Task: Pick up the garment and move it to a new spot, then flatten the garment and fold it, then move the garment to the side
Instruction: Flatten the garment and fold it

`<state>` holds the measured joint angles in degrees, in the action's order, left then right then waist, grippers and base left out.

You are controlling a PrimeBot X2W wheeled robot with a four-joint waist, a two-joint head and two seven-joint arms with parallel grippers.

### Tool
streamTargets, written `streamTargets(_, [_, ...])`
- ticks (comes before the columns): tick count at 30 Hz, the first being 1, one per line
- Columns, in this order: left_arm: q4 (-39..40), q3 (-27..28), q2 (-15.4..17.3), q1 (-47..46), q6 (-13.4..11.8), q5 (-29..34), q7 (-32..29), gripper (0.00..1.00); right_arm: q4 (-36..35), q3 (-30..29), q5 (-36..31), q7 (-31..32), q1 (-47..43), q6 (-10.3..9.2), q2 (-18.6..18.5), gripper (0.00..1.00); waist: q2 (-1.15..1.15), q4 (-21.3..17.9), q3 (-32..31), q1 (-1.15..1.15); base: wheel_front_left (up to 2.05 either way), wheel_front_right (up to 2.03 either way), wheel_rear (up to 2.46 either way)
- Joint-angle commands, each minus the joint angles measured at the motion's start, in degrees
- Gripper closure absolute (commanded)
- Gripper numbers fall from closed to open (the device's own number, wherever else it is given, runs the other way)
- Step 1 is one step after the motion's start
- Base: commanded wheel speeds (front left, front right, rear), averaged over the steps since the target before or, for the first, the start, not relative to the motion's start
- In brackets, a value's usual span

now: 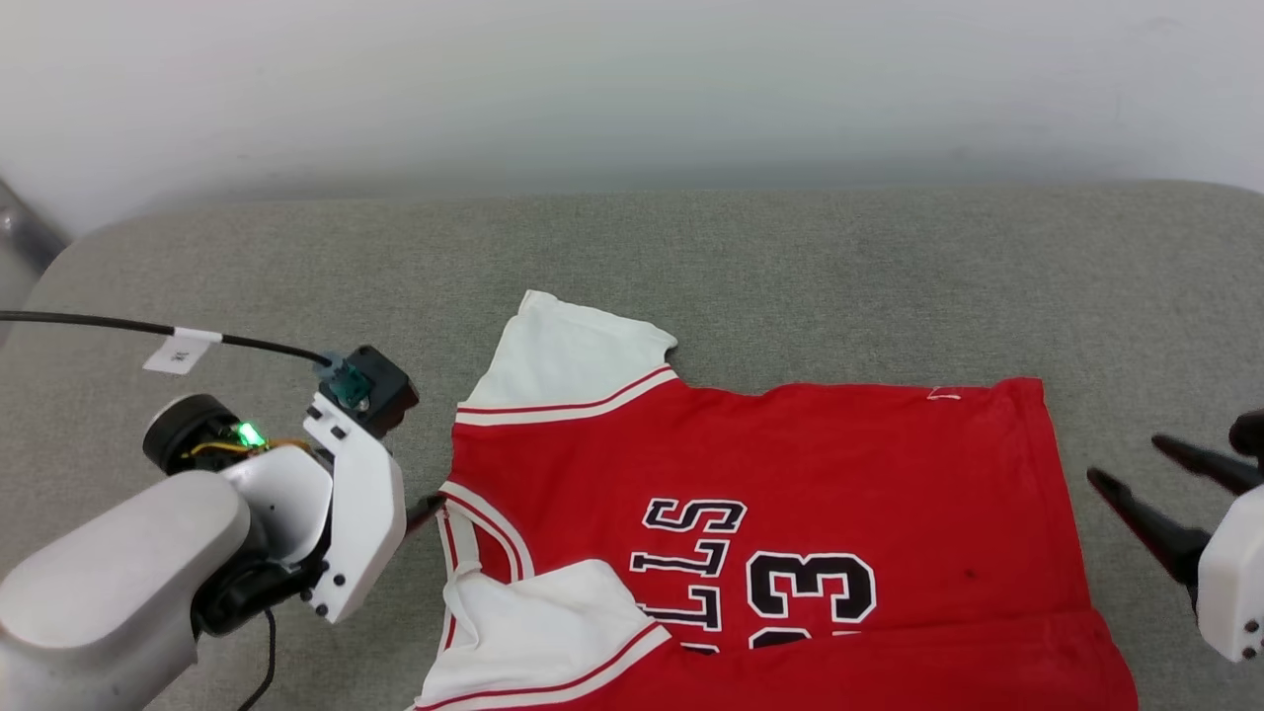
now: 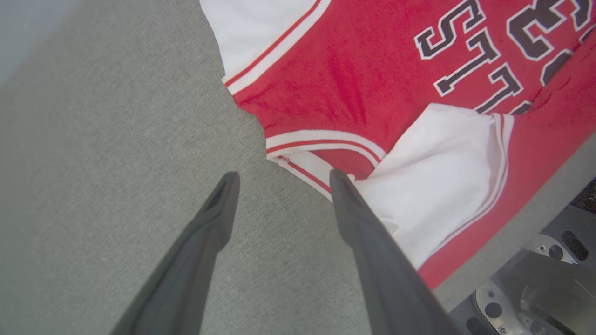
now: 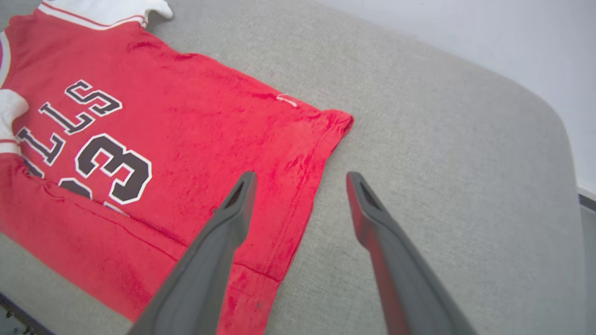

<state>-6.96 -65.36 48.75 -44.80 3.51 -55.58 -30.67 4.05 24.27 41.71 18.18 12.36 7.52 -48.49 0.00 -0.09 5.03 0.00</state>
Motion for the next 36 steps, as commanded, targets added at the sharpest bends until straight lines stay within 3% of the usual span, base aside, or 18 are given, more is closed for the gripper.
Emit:
streamTargets(1, [-0.4, 0.4, -0.6, -0.7, -0.5, 0.9, 1.4, 0.00, -0.1, -1.3, -1.5, -2.2, 0.5, -0.06, 1.4, 0.00, 0.00, -0.3, 0.0, 0.00, 0.00, 0.00, 0.00])
streamTargets(10, [-7.2, 3.9, -3.8, -8.2, -4.1, 8.4, 9.3, 0.00, -5.2, -16.3, -13.6, -20.0, -2.4, -0.06, 16.5, 0.00, 0.00, -3.3, 3.0, 0.00, 0.00, 0.00, 0.00])
streamTargets(17, [-12.7, 7.4, -6.1, -16.8, -3.9, 6.5, 6.0, 0.00, -13.2, -23.9, -21.1, -27.2, -7.1, -0.06, 28.9, 0.00, 0.00, -6.5, 8.6, 0.00, 0.00, 0.00, 0.00])
streamTargets(20, [-14.7, 7.5, -6.4, -21.1, -3.4, 6.2, 1.1, 0.00, -15.8, -24.7, -23.2, -28.4, -8.9, -0.06, 32.9, 0.00, 0.00, -7.9, 11.4, 0.00, 0.00, 0.00, 0.00])
streamTargets(31, [-17.8, 6.5, -6.4, -34.2, -0.3, 1.1, -23.5, 0.00, -17.8, -23.1, -25.8, -30.5, -6.4, -0.06, 36.8, 0.00, 0.00, -13.0, 21.5, 0.00, 0.00, 0.00, 0.00])
streamTargets(36, [-17.5, 4.8, -6.2, -36.5, 0.2, 0.6, -30.5, 0.00, -16.7, -22.3, -25.8, -31.3, -4.3, -0.06, 37.2, 0.00, 0.00, -14.1, 24.9, 0.00, 0.00, 0.00, 0.00])
